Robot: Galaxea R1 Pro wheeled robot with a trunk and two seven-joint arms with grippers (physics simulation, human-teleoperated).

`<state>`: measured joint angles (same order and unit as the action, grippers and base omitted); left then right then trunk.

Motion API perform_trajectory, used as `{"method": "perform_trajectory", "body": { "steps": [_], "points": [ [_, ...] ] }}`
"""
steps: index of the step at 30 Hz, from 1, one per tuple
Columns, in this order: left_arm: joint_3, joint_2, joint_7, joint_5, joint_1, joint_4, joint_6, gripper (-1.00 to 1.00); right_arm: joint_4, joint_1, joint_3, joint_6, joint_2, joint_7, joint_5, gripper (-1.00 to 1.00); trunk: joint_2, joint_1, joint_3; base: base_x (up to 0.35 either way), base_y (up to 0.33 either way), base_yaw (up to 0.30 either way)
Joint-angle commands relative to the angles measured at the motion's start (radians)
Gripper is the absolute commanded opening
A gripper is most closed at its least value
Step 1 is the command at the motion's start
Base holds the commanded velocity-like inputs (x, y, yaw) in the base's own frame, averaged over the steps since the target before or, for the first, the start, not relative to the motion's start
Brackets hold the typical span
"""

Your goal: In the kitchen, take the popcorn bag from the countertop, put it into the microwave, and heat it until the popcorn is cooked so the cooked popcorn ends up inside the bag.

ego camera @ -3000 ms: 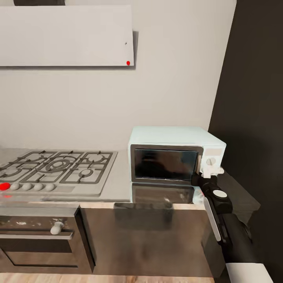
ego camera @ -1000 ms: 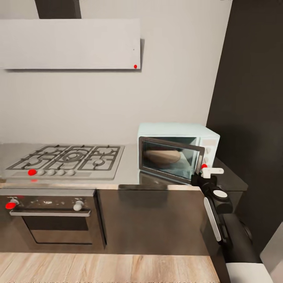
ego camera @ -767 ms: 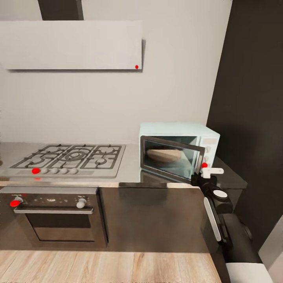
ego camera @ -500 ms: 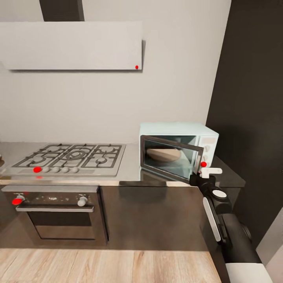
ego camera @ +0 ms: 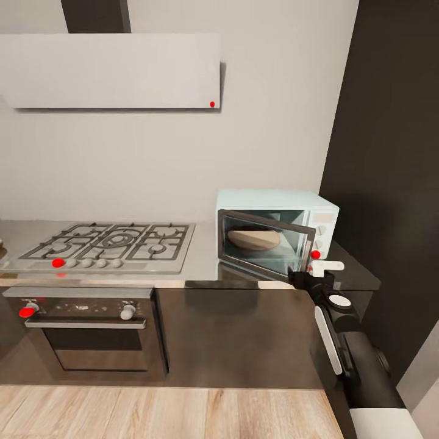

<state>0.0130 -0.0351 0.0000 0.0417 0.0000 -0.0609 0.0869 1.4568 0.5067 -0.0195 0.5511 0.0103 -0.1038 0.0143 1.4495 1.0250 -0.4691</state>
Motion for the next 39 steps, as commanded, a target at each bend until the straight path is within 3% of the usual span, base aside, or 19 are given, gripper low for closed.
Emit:
{"method": "perform_trajectory", "body": {
  "steps": [1,5,7,9,13,15,18,20,36,39],
  "points": [
    [0.001,0.000,0.000,0.004,0.000,-0.001,0.002,1.00,0.001,0.000,0.002,0.007,0.000,-0.001,-0.001,1.00,0.001,0.000,-0.001,0.000,0.000,0.000],
    [0.001,0.000,0.000,0.004,0.000,-0.001,0.002,1.00,-0.005,-0.016,0.003,0.031,0.004,0.002,-0.006,1.00,0.001,0.000,-0.001,0.000,0.000,0.000],
    [0.000,0.000,0.000,0.004,0.000,-0.001,0.002,1.00,-0.010,-0.020,0.003,0.088,0.024,0.002,-0.006,1.00,0.001,0.000,-0.001,0.000,0.000,0.000],
    [0.000,0.000,0.000,0.004,0.000,-0.001,0.002,1.00,-0.028,-0.021,0.004,0.156,0.076,0.002,-0.006,1.00,0.001,0.000,-0.001,0.000,0.000,0.000],
    [0.000,0.000,0.000,0.004,0.000,-0.001,0.002,1.00,-0.038,-0.022,-0.001,0.194,0.175,0.001,-0.005,1.00,0.001,0.000,-0.001,0.000,0.000,0.000],
    [0.000,0.000,0.000,0.004,0.000,-0.001,0.002,1.00,-0.033,-0.022,-0.007,0.197,0.201,-0.001,-0.004,1.00,0.001,0.000,-0.001,0.000,0.000,0.000],
    [-0.001,0.000,0.000,0.004,0.000,-0.001,0.002,1.00,-0.025,-0.022,-0.063,0.197,0.208,0.000,-0.007,1.00,0.001,0.000,-0.001,0.000,0.000,0.000],
    [0.001,-0.003,0.000,0.004,0.000,-0.001,0.002,1.00,-0.017,-0.022,-0.122,0.197,0.209,0.002,-0.016,1.00,0.001,0.000,-0.001,0.000,0.000,0.000],
    [-0.004,-0.004,0.000,0.004,0.000,0.001,0.001,1.00,-0.010,-0.022,-0.123,0.183,0.192,0.006,-0.020,1.00,0.001,0.000,-0.001,0.315,0.000,0.000],
    [-0.003,-0.005,0.000,0.004,0.000,0.000,0.001,1.00,-0.010,-0.022,-0.125,0.163,0.192,0.096,-0.020,1.00,0.001,0.000,-0.001,0.106,0.000,0.000]
  ]
}}
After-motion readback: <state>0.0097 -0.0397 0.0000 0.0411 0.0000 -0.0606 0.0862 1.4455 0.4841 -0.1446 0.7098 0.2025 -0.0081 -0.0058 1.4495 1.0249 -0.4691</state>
